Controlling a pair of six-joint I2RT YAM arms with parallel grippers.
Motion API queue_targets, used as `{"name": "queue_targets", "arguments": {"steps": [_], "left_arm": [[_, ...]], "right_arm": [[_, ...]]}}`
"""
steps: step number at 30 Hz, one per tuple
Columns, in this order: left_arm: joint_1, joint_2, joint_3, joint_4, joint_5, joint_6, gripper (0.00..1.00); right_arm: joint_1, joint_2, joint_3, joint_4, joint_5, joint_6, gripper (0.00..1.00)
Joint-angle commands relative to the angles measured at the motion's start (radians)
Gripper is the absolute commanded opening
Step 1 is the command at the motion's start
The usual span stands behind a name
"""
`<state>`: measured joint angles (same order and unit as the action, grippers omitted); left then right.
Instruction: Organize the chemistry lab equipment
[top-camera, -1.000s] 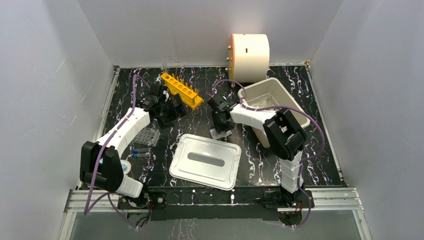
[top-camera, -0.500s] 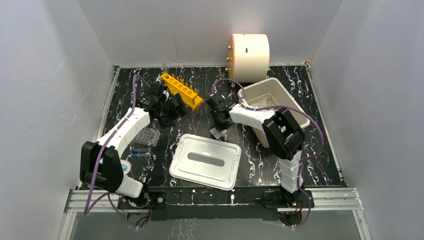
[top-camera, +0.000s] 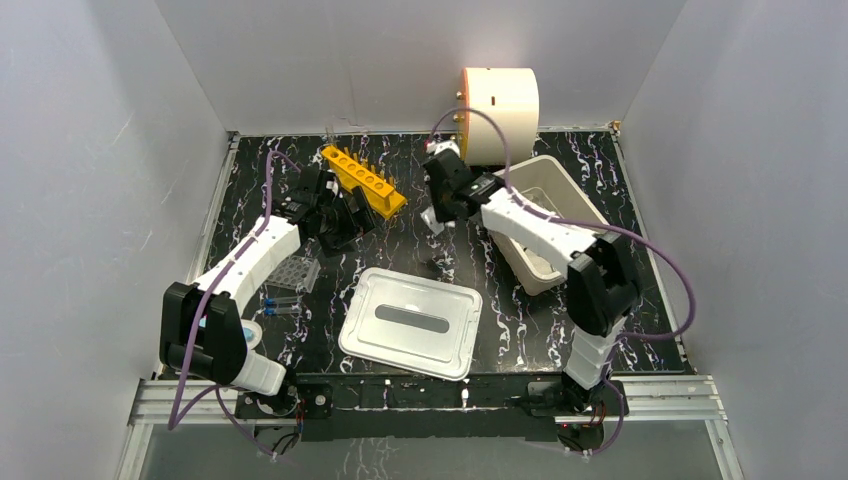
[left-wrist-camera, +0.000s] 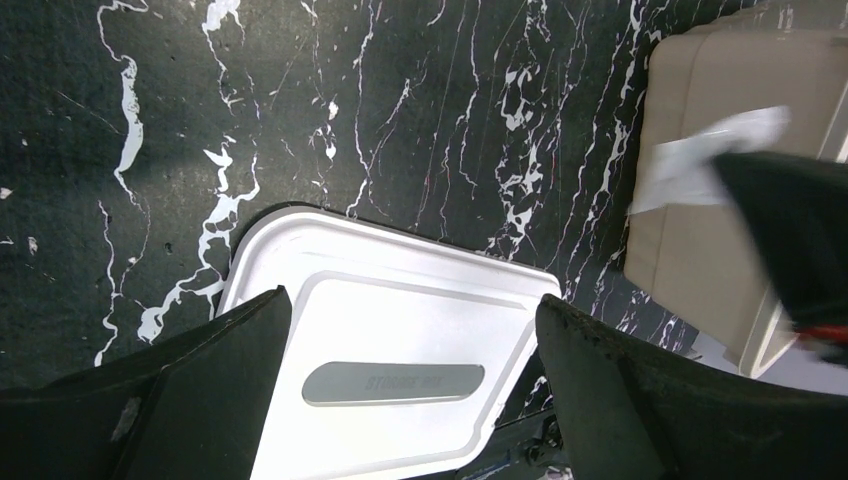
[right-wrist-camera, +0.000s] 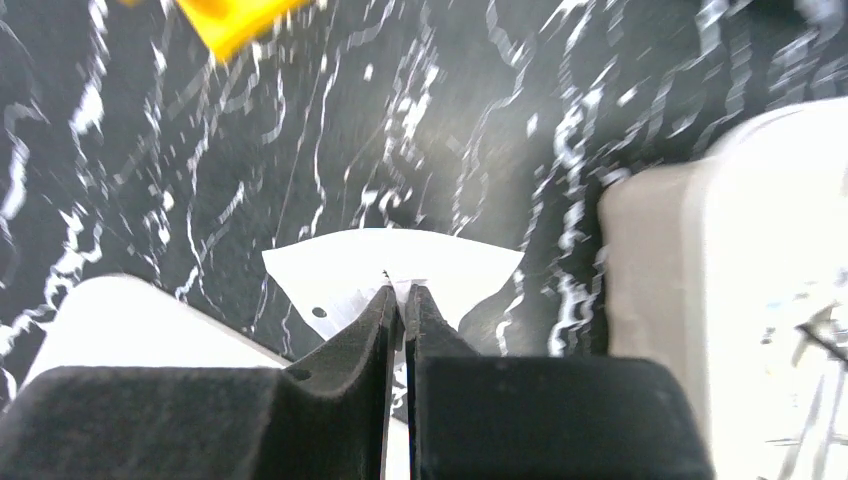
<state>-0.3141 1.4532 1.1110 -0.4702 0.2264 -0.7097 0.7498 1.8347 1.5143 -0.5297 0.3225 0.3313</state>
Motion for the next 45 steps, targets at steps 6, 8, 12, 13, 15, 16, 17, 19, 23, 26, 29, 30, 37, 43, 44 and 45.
{"name": "queue_targets", "arguments": {"steps": [6,8,12,13,15,16,17,19,23,26,29,30,37,43,44,45], "left_arm": [[0.001,-0.045,-0.019,0.02,0.062,0.004,0.92],[0.002,-0.044,-0.019,0.02,0.064,0.004,0.92],[0.001,-0.042,-0.02,0.017,0.065,0.003,0.92],[0.002,-0.042,-0.019,0.016,0.065,0.003,0.92],[0.001,-0.04,-0.016,0.012,0.066,0.003,0.92],[0.002,-0.04,-0.015,0.012,0.065,0.003,0.92],[0.001,-0.04,-0.015,0.01,0.065,0.003,0.92],[0.001,-0.04,-0.016,0.009,0.066,0.003,0.92],[0.001,-0.029,-0.01,0.009,0.075,0.0,0.92],[0.001,-0.024,-0.005,0.01,0.082,0.0,0.92],[0.002,-0.028,-0.003,0.005,0.08,0.003,0.92],[0.001,-0.03,-0.003,0.0,0.074,0.006,0.92],[0.001,-0.042,-0.007,-0.053,0.009,0.042,0.93],[0.001,-0.042,-0.018,-0.074,-0.02,0.049,0.93],[0.001,-0.041,-0.022,-0.073,-0.022,0.045,0.93],[0.001,-0.041,-0.028,-0.075,-0.025,0.041,0.93]], "right_arm": [[-0.201,-0.205,0.082,-0.018,0.153,-0.111,0.14],[-0.26,-0.234,0.049,-0.014,0.147,-0.115,0.14],[-0.338,-0.284,-0.018,-0.004,0.121,-0.128,0.14],[-0.357,-0.292,-0.034,-0.005,0.103,-0.135,0.14],[-0.398,-0.306,-0.067,-0.003,-0.002,-0.169,0.15],[-0.42,-0.31,-0.087,-0.001,-0.046,-0.188,0.15],[-0.43,-0.312,-0.105,0.0,-0.08,-0.208,0.15],[-0.443,-0.311,-0.139,-0.001,-0.134,-0.243,0.15],[-0.455,-0.264,-0.153,0.005,-0.189,-0.284,0.15],[-0.457,-0.224,-0.141,0.014,-0.212,-0.308,0.15],[-0.458,-0.194,-0.124,0.022,-0.228,-0.326,0.2],[-0.458,-0.187,-0.117,0.019,-0.232,-0.328,0.22],[-0.458,-0.227,-0.085,-0.003,-0.203,-0.305,0.48],[-0.458,-0.279,-0.01,-0.059,-0.232,-0.267,0.54],[-0.454,-0.286,0.0,-0.063,-0.255,-0.263,0.54],[-0.447,-0.294,0.007,-0.064,-0.28,-0.254,0.54]]}}
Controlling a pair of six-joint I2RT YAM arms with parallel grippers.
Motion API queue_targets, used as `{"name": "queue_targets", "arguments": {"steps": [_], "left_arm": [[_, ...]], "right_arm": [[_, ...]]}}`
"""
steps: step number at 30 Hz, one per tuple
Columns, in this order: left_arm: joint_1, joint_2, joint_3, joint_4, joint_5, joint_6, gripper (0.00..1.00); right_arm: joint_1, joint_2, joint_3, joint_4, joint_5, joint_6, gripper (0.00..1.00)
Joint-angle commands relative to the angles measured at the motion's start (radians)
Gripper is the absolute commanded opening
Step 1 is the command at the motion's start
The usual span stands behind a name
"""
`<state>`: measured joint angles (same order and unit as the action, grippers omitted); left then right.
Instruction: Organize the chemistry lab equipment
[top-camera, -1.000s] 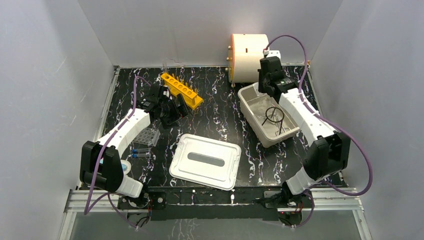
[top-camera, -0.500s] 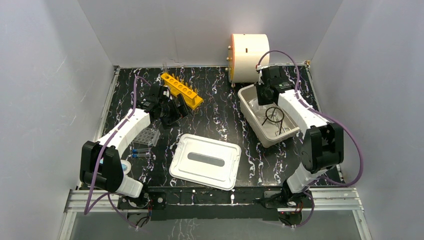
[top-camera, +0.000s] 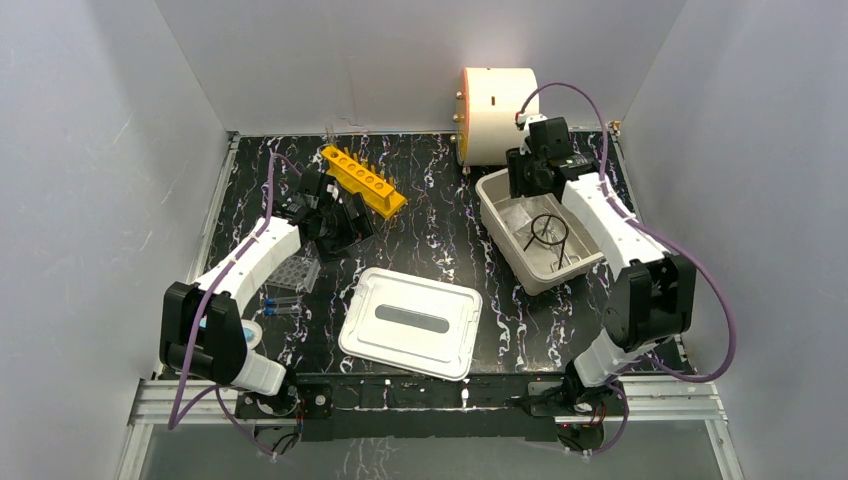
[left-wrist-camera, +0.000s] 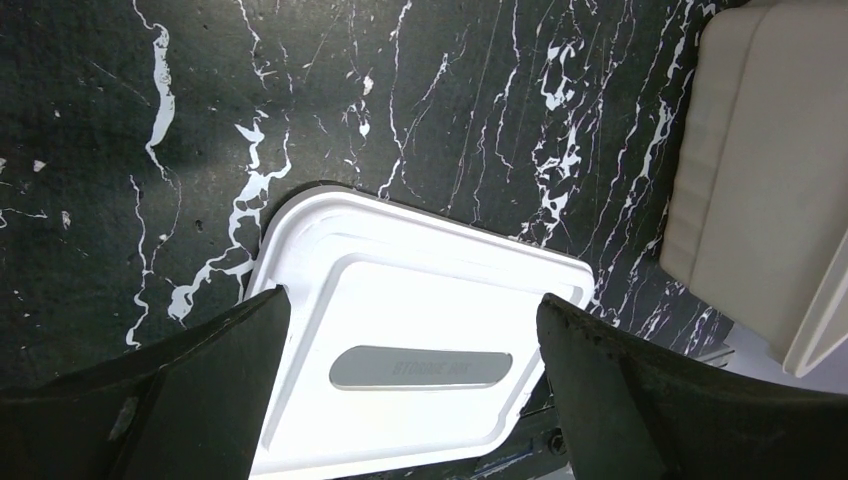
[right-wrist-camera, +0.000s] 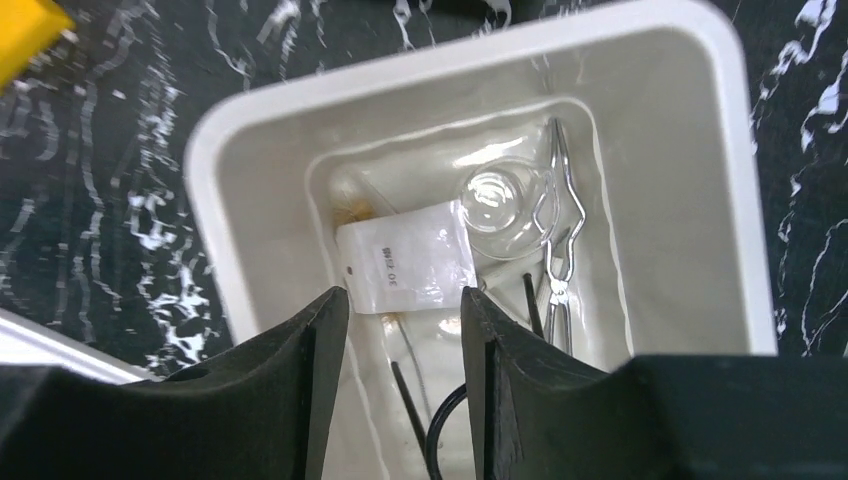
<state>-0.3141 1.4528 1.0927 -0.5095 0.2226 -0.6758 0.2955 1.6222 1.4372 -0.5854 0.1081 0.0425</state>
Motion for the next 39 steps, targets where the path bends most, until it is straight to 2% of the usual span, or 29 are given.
{"name": "queue_targets", "arguments": {"steps": [1,6,13,17,22,27,31,39], "left_arm": [[0.002,-0.04,-0.013,-0.039,-0.027,0.0,0.93],[0.002,-0.037,-0.026,-0.058,-0.071,-0.039,0.93],[0.014,-0.063,-0.037,-0.092,-0.127,-0.085,0.93],[0.03,-0.104,-0.047,-0.123,-0.198,-0.104,0.93],[0.057,-0.143,-0.047,-0.132,-0.24,-0.106,0.94],[0.065,-0.142,-0.051,-0.118,-0.223,-0.109,0.95],[0.067,-0.138,-0.054,-0.105,-0.183,-0.114,0.95],[0.072,-0.14,-0.064,-0.084,-0.158,-0.116,0.94]], "right_arm": [[0.018,-0.09,0.088,-0.004,-0.086,0.044,0.54],[0.13,-0.116,0.06,0.071,-0.175,0.091,0.57],[0.37,-0.065,0.009,0.148,-0.128,0.095,0.63],[0.464,-0.018,-0.115,0.233,-0.126,0.035,0.65],[0.519,0.07,-0.158,0.21,-0.132,-0.016,0.65],[0.554,0.148,-0.158,0.179,-0.199,-0.041,0.65],[0.568,0.202,-0.144,0.159,-0.18,-0.041,0.65],[0.579,0.278,-0.095,0.123,-0.152,-0.111,0.47]]}}
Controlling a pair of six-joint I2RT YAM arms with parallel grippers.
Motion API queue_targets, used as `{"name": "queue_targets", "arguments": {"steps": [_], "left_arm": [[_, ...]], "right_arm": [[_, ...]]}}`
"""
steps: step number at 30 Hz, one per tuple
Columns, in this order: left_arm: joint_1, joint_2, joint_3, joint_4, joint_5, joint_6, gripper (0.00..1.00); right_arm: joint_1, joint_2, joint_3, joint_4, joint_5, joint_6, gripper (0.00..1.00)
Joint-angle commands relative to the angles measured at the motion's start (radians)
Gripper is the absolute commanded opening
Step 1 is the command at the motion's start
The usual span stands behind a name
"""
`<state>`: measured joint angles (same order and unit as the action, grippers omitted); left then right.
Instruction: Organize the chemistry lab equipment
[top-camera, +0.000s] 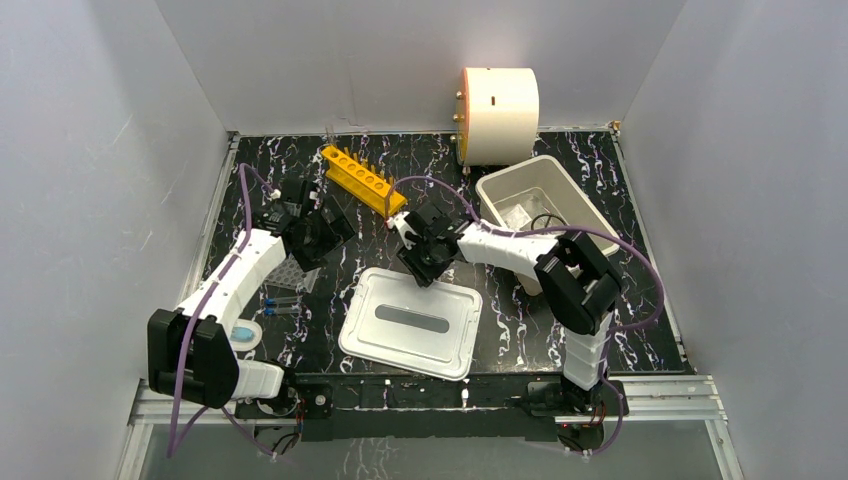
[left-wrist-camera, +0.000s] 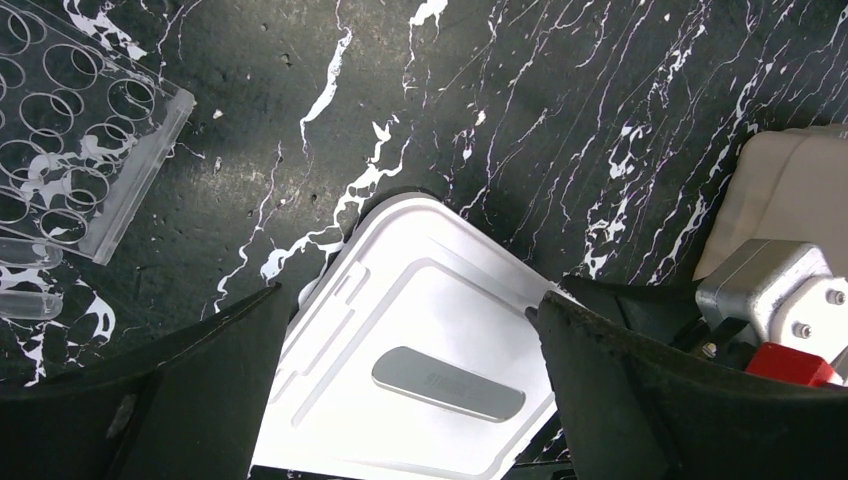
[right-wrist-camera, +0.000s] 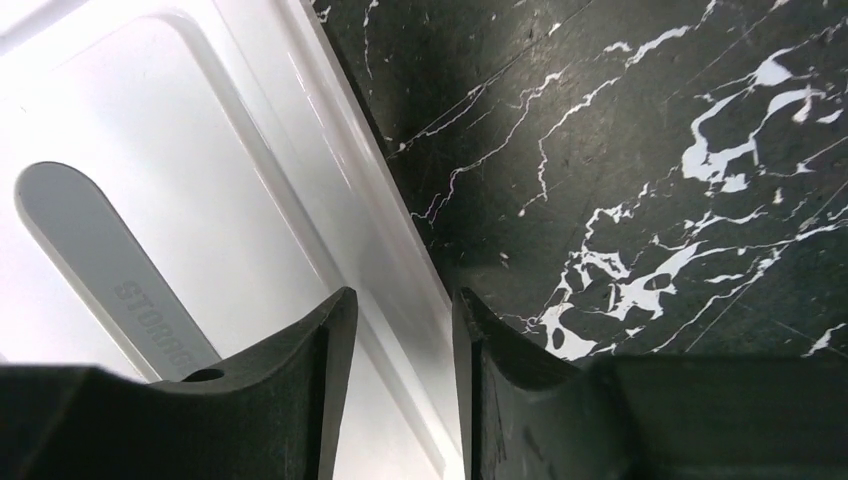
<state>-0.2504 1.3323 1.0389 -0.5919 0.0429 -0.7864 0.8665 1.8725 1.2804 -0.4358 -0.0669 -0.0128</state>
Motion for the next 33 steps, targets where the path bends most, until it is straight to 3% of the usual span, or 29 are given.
{"name": "queue_targets", "arguments": {"steps": [1,14,20,23,27,33], "left_arm": [[0.008,-0.019,-0.011,0.0,0.024,-0.005,0.94],[0.017,-0.015,-0.013,-0.001,0.033,-0.005,0.94],[0.024,-0.032,-0.005,-0.013,0.022,-0.02,0.94],[0.031,-0.055,0.084,-0.042,0.0,0.011,0.94],[0.031,-0.044,0.156,-0.07,-0.025,0.033,0.95],[0.031,-0.07,0.07,-0.058,-0.005,-0.005,0.95]], "right_arm": [[0.008,0.036,0.07,-0.034,0.032,-0.063,0.46],[0.018,0.076,0.049,-0.011,0.038,-0.095,0.42],[0.02,0.085,0.053,-0.015,0.093,-0.106,0.16],[0.02,0.06,0.094,-0.073,0.105,-0.116,0.08],[0.019,-0.012,0.094,-0.095,0.108,-0.135,0.03],[0.012,-0.132,0.048,-0.114,0.129,-0.12,0.0]]}}
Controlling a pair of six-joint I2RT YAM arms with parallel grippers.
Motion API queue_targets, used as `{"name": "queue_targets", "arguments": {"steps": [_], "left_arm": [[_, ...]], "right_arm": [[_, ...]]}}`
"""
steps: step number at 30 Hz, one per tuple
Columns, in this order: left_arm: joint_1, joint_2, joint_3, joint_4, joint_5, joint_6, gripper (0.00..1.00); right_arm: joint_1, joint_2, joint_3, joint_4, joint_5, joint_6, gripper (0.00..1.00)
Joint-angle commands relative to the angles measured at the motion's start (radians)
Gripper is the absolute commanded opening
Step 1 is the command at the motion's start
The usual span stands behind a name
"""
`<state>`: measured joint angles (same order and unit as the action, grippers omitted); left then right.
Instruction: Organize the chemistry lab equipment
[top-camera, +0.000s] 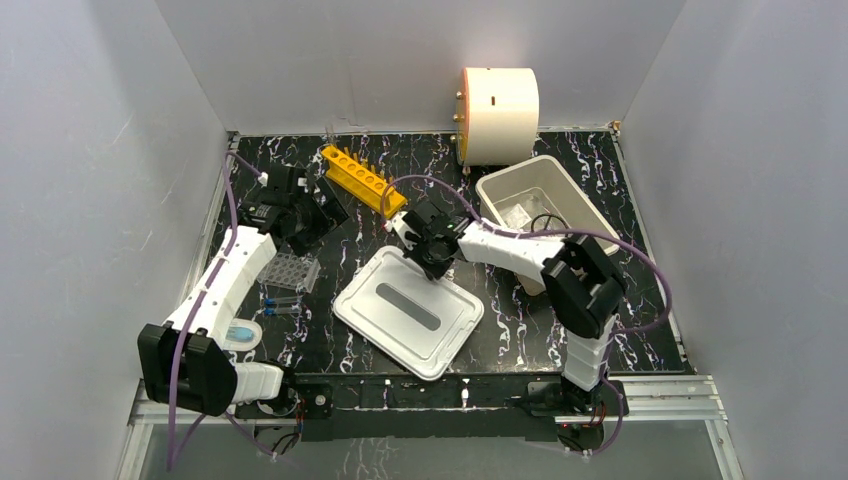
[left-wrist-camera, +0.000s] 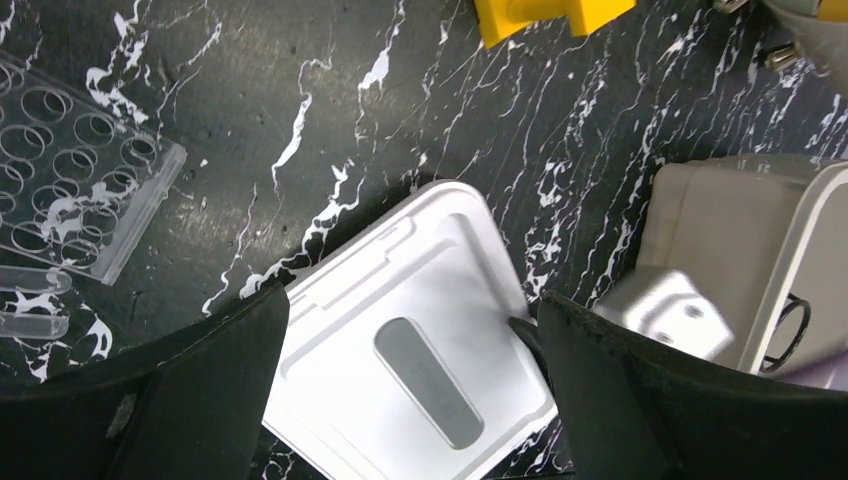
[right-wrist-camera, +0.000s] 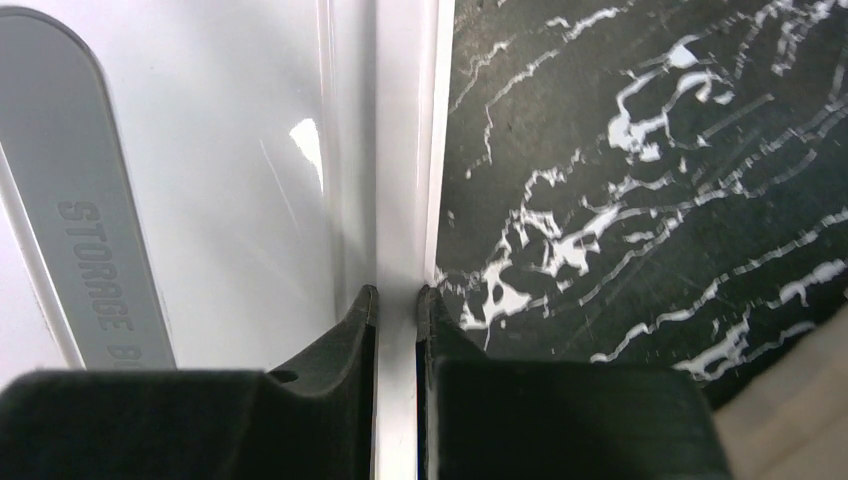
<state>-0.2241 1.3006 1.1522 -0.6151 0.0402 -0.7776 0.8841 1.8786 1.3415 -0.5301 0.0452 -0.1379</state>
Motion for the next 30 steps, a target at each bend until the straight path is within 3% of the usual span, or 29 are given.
{"name": "queue_targets", "arguments": {"steps": [1,8,17,22,30], "left_arm": [[0.006,-0.046,-0.053,-0.035,-0.003,-0.023,0.95],[0.005,-0.074,-0.109,-0.004,0.067,-0.058,0.95],[0.005,-0.102,-0.142,0.086,0.212,-0.046,0.98],[0.005,-0.084,-0.26,0.354,0.515,-0.099,0.98],[0.005,-0.074,-0.352,0.5,0.628,-0.115,0.97]], "right_arm": [[-0.01,-0.16,-0.024,-0.015,0.022,0.016,0.0],[-0.037,-0.298,-0.083,0.063,0.063,0.108,0.0],[-0.102,-0.358,-0.042,0.076,0.097,0.213,0.0],[-0.15,-0.363,-0.046,0.114,0.031,0.287,0.0],[-0.196,-0.37,-0.059,0.157,-0.014,0.352,0.0]]}}
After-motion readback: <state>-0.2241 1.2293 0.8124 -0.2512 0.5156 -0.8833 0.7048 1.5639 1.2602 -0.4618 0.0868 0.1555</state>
